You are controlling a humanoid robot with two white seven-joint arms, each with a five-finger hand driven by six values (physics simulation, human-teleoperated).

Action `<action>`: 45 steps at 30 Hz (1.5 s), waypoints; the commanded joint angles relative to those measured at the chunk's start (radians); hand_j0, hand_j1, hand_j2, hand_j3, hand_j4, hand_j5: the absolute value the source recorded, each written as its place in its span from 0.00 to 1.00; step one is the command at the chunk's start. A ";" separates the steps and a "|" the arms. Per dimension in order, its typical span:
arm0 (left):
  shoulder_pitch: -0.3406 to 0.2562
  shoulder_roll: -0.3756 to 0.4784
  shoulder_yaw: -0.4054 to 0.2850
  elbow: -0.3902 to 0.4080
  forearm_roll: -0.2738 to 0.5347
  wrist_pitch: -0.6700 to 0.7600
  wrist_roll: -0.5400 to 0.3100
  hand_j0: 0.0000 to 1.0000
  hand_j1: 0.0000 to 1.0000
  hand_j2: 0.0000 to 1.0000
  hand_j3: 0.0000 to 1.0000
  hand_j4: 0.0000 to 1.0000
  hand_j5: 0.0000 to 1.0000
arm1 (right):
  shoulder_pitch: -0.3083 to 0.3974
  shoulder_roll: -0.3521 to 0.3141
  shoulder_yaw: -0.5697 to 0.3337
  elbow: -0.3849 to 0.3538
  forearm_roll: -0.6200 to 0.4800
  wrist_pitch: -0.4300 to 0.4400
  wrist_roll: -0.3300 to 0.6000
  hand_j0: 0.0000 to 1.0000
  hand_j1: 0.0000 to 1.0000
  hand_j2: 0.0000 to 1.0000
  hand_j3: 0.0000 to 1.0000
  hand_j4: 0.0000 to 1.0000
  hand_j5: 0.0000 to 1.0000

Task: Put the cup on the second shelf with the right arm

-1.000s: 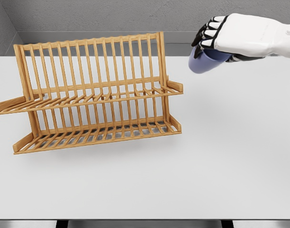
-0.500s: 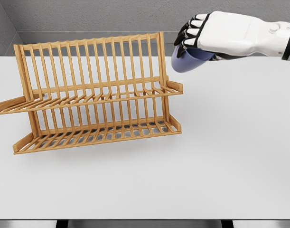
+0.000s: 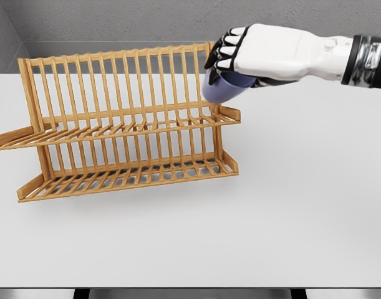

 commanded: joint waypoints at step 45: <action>0.000 0.000 0.001 0.000 0.000 0.000 0.000 1.00 1.00 1.00 1.00 1.00 1.00 | 0.031 -0.010 -0.067 0.000 -0.002 -0.041 0.000 1.00 1.00 1.00 1.00 1.00 1.00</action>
